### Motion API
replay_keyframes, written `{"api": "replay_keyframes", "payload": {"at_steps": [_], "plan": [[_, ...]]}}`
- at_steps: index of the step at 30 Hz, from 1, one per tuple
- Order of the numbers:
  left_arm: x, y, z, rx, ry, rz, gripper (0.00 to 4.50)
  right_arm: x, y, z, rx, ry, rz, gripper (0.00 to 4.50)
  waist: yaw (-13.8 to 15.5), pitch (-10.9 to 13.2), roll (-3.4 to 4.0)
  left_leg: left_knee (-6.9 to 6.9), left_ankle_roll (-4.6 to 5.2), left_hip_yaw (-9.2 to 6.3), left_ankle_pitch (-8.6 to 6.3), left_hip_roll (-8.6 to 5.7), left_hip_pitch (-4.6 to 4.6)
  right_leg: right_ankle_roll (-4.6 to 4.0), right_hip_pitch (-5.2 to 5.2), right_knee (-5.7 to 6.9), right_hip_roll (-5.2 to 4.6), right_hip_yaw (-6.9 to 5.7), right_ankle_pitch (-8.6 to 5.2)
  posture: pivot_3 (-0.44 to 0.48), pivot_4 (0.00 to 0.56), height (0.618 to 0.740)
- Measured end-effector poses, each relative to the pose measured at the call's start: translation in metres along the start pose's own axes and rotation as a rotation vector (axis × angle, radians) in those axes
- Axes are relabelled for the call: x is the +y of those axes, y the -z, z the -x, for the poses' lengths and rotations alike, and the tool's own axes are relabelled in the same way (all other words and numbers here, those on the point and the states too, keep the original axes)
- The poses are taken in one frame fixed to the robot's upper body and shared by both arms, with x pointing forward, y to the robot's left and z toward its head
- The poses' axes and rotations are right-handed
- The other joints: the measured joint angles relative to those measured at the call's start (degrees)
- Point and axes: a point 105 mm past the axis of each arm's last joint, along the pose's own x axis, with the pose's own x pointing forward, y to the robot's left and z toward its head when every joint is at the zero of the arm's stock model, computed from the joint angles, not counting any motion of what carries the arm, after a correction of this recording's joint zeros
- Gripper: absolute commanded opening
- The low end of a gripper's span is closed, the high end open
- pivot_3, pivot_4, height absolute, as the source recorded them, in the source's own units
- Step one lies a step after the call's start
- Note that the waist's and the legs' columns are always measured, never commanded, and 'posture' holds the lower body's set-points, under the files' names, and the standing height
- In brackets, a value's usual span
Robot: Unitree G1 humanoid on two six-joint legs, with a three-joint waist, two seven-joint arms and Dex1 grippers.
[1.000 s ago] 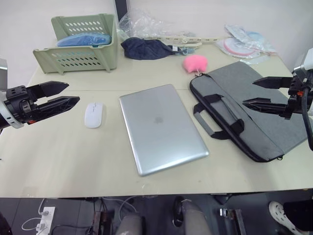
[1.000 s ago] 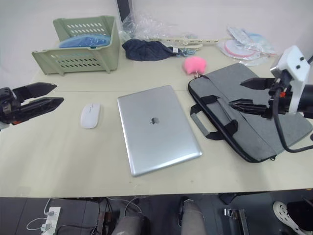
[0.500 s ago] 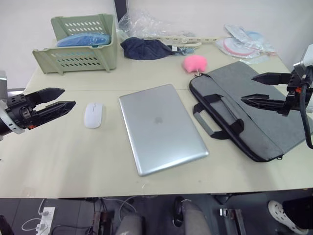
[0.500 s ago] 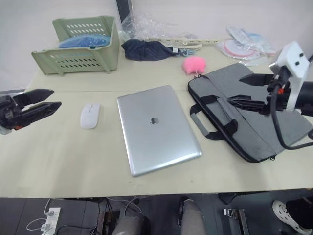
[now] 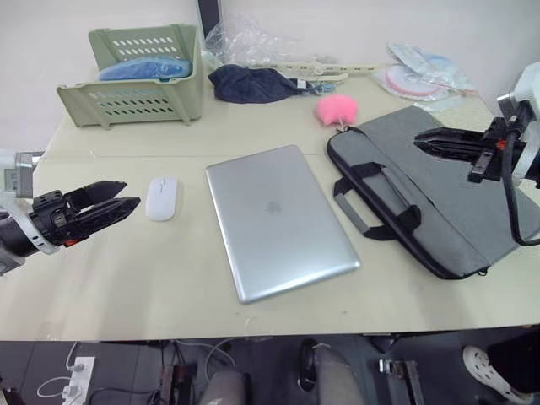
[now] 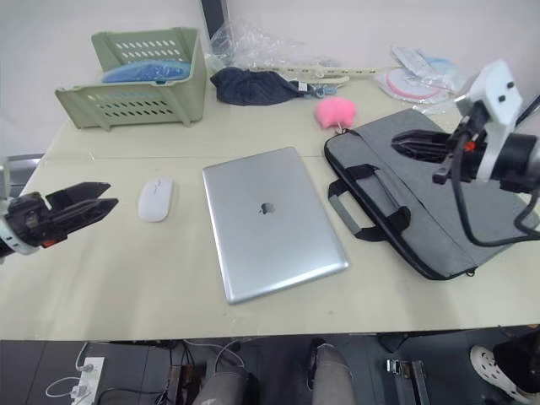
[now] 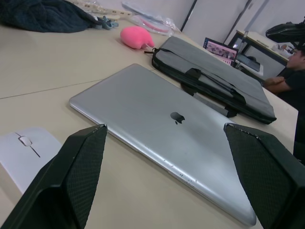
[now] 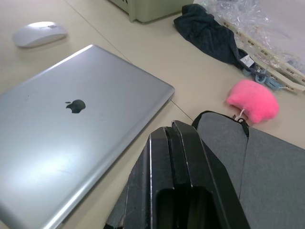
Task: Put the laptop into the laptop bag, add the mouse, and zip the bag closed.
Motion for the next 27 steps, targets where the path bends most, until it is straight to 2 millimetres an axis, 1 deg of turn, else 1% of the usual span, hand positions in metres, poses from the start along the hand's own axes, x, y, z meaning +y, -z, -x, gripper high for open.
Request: {"api": "replay_keyframes", "payload": {"at_steps": [2, 4, 6, 7, 10, 12, 15, 17, 20, 21, 23, 25, 27], "plan": [[0.0, 0.011, -0.009, -0.017, -0.002, 0.06, 4.22, 0.01, 0.003, -0.011, -0.032, -0.014, -0.046, 0.07, 0.0, 0.0, 0.01, 0.0, 0.0, 0.0, 0.0, 0.01, 0.02, 0.0, 0.0, 0.04, 0.0, 0.0, 0.0, 0.0, 0.15, 0.74], [-0.001, 0.022, -0.016, 0.019, 0.005, 0.111, 4.22, 0.021, 0.012, -0.025, -0.044, -0.007, -0.101, 0.07, 0.0, 0.0, -0.04, 0.01, 0.0, 0.01, 0.0, -0.01, 0.05, 0.0, 0.0, 0.11, -0.01, 0.01, 0.0, 0.0, 0.15, 0.74], [-0.002, 0.027, -0.019, 0.036, 0.006, 0.126, 4.22, 0.026, 0.02, -0.031, -0.024, -0.004, -0.122, 0.07, 0.0, 0.0, -0.03, 0.01, 0.0, 0.01, 0.0, -0.02, 0.03, 0.0, -0.01, 0.09, -0.01, 0.02, 0.0, 0.0, 0.15, 0.74], [-0.001, 0.033, -0.022, 0.063, -0.002, 0.141, 4.22, 0.03, 0.025, -0.036, -0.012, 0.001, -0.133, 0.07, 0.0, -0.1, -0.04, 0.01, 0.0, 0.0, 0.0, -0.01, 0.07, 0.0, 0.0, 0.15, 0.0, 0.0, 0.0, 0.0, 0.15, 0.74], [0.003, 0.058, -0.036, 0.114, -0.04, 0.254, 4.22, 0.054, 0.038, -0.056, -0.012, -0.034, -0.179, 0.07, 0.0, -0.1, -0.05, 0.03, 0.0, 0.01, 0.0, -0.03, 0.05, 0.0, -0.01, 0.15, 0.0, 0.02, 0.0, 0.0, 0.15, 0.74], [-0.001, 0.067, -0.045, 0.137, -0.025, 0.318, 4.22, 0.062, 0.043, -0.063, -0.008, -0.046, -0.197, 0.07, 0.1, 0.0, -0.05, 0.06, 0.0, 0.0, 0.0, -0.05, 0.05, -0.01, -0.01, 0.18, -0.01, 0.02, 0.0, 0.0, 0.15, 0.74], [-0.001, 0.066, -0.047, 0.147, -0.035, 0.319, 4.22, 0.057, 0.045, -0.066, -0.01, 0.007, -0.201, 0.07, 0.0, -0.1, -0.07, 0.03, 0.0, 0.01, 0.0, -0.04, 0.11, -0.01, -0.01, 0.19, 0.01, 0.02, 0.0, 0.0, 0.15, 0.74], [0.002, 0.067, -0.054, 0.152, -0.046, 0.33, 4.22, 0.055, 0.052, -0.071, -0.005, 0.041, -0.225, 0.07, 0.0, -0.1, -0.08, 0.03, 0.0, 0.02, 0.0, -0.05, 0.11, -0.01, 0.0, 0.21, 0.0, 0.04, 0.0, 0.0, 0.15, 0.74], [0.005, 0.072, -0.058, 0.16, -0.058, 0.362, 4.22, 0.058, 0.061, -0.079, 0.013, 0.048, -0.248, 0.07, -0.1, -0.1, -0.09, 0.04, 0.0, 0.03, 0.0, -0.06, 0.12, -0.01, 0.0, 0.23, 0.0, 0.04, 0.0, 0.0, 0.15, 0.74], [0.005, 0.075, -0.059, 0.164, -0.06, 0.374, 4.22, 0.058, 0.065, -0.08, 0.021, 0.051, -0.258, 0.07, -0.1, -0.1, -0.09, 0.04, 0.0, 0.03, 0.0, -0.06, 0.12, -0.01, 0.0, 0.23, 0.01, 0.03, 0.0, 0.0, 0.15, 0.74], [0.007, 0.083, -0.064, 0.182, -0.078, 0.435, 4.22, 0.046, 0.077, -0.084, 0.064, 0.151, -0.18, 0.07, -0.1, -0.1, -0.09, 0.04, 0.0, 0.04, 0.0, -0.08, 0.12, -0.01, 0.0, 0.23, 0.0, 0.03, 0.0, 0.0, 0.15, 0.74], [0.004, 0.091, -0.068, 0.21, -0.073, 0.461, 4.22, 0.041, 0.082, -0.085, 0.077, 0.185, -0.158, 0.07, -0.1, -0.1, -0.09, 0.03, 0.0, 0.04, 0.0, -0.07, 0.12, -0.01, 0.0, 0.23, 0.0, 0.03, 0.0, 0.0, 0.15, 0.74], [0.001, 0.098, -0.071, 0.232, -0.063, 0.483, 4.22, 0.041, 0.084, -0.088, 0.076, 0.195, -0.149, 0.07, -0.3, -0.1, -0.09, 0.04, 0.0, 0.04, 0.0, -0.07, 0.13, -0.01, 0.0, 0.23, 0.0, 0.03, 0.0, 0.0, 0.15, 0.74]]}}
